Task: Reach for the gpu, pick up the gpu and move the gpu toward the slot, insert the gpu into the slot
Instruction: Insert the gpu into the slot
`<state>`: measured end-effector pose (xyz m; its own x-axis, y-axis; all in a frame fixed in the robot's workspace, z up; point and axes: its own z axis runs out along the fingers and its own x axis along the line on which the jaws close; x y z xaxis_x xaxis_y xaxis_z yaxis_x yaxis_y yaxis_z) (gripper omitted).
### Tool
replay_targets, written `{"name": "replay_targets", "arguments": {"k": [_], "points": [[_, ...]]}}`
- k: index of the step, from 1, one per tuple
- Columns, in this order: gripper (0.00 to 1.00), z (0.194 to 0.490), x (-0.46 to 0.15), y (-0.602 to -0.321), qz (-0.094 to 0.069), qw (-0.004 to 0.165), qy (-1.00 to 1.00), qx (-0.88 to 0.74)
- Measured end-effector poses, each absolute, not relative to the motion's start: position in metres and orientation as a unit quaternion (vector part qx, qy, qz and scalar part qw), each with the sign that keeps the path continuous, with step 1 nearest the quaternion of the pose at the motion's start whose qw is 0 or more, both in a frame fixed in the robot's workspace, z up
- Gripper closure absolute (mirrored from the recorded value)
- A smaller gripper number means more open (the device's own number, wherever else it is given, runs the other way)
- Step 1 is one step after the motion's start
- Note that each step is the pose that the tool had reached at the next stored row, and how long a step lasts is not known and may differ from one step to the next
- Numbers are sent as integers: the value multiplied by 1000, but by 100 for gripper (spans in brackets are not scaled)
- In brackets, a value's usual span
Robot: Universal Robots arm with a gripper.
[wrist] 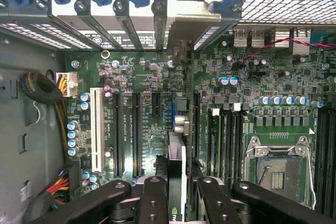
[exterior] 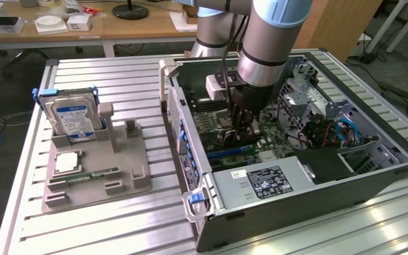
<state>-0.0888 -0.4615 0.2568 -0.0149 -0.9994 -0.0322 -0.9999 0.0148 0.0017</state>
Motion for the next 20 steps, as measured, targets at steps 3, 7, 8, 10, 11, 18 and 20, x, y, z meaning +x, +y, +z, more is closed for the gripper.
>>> {"name": "replay_targets", "arguments": {"k": [3,7,8,10,11,18,20], "points": [[74,257,-89,-464,12,11,712,-702],[74,257,-89,-465,12,11,712,-702],[74,257,-89,-465,12,11,712,-702],[74,257,-89,-465,12,11,712,-702],[74,257,-89,-465,12,11,712,-702],[74,257,-91,-465,12,11,712,-702],[74,257,-91,-465,12,11,712,-702]]}}
